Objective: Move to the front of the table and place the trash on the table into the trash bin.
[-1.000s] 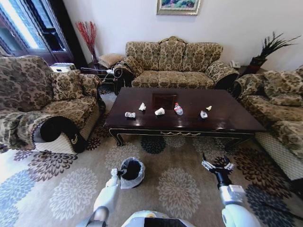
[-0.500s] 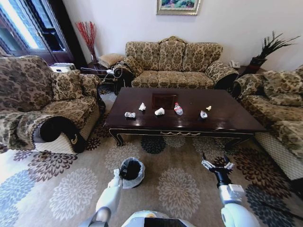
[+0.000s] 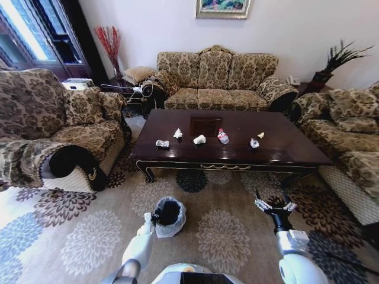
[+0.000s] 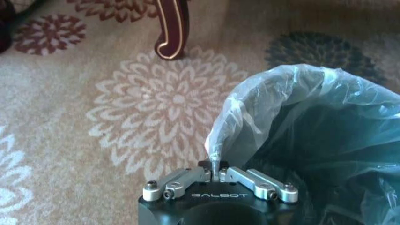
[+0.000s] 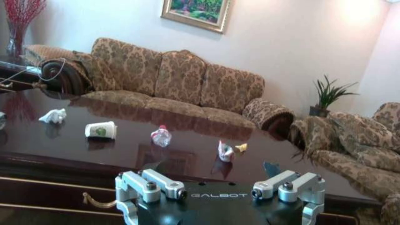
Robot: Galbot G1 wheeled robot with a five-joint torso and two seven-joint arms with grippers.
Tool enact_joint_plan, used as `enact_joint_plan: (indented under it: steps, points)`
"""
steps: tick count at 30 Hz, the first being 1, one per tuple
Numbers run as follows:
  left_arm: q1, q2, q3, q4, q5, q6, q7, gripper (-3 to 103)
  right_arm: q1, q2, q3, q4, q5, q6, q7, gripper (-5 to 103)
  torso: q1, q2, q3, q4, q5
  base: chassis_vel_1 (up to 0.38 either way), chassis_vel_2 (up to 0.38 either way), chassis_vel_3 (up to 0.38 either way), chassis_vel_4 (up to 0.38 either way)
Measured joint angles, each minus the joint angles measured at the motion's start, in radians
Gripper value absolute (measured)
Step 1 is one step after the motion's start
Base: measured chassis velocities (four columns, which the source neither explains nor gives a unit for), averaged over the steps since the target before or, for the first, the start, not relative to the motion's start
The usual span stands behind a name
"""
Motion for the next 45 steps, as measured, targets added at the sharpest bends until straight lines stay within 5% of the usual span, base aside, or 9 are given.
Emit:
enact_joint_plan:
  steps: [2, 5, 14, 18, 22, 26, 32, 45]
  points:
    - [0.019, 0.0, 0.0, -0.047, -0.006, 0.012, 0.0, 1, 0.004, -0.002, 0.002, 0.0, 0.002, -0.002, 0.0, 100, 0.0, 0.0, 0.0, -0.0002, -0.0009, 0.0, 0.0, 0.0, 0.0]
    - [0.152, 0.041, 0.024, -0.339, -0.075, 0.076, 0.0, 1, 0.026, -0.013, 0.008, 0.003, 0.012, -0.029, 0.003, 100, 0.0, 0.0, 0.0, -0.0002, 0.0003, 0.0, 0.0, 0.0, 0.0]
    - [0.411, 0.085, -0.027, -0.845, -0.085, 0.072, -0.008, 1, 0.078, -0.045, -0.01, 0.016, 0.008, -0.094, -0.002, 100, 0.0, 0.0, 0.0, 0.0004, 0.0003, 0.0, 0.0, 0.0, 0.0]
    - [0.657, 0.093, -0.054, -1.326, -0.168, 0.163, 0.011, 1, 0.105, -0.075, -0.02, 0.025, 0.016, -0.13, -0.008, 100, 0.0, 0.0, 0.0, -0.0003, 0.0, 0.0, 0.0, 0.0, 0.0]
    - [0.788, 0.084, -0.058, -1.526, -0.206, 0.181, 0.007, 1, 0.125, -0.085, -0.025, 0.033, 0.042, -0.141, -0.009, 100, 0.0, 0.0, 0.0, 0.0003, -0.0003, 0.0, 0.0, 0.0, 0.0]
    - [0.821, 0.064, -0.052, -1.639, -0.196, 0.184, -0.018, 1, 0.131, -0.077, -0.029, 0.054, 0.053, -0.145, -0.044, 100, 0.0, 0.0, 0.0, 0.0001, 0.0001, 0.0, 0.0, 0.0, 0.0]
    - [0.79, 0.047, -0.035, -1.641, -0.125, 0.182, -0.042, 1, 0.108, -0.065, -0.03, 0.063, 0.037, -0.129, -0.055, 100, 0.0, 0.0, 0.0, -0.0001, -0.0003, 0.0, 0.0, 0.0, 0.0]
    - [0.791, 0.023, -0.025, -1.654, -0.114, 0.18, -0.041, 1, 0.06, -0.069, -0.008, 0.048, 0.015, -0.068, -0.052, 100, 0.0, 0.0, 0.0, 0.0, 0.0, -0.063, 0.104, 0.113, -0.06]
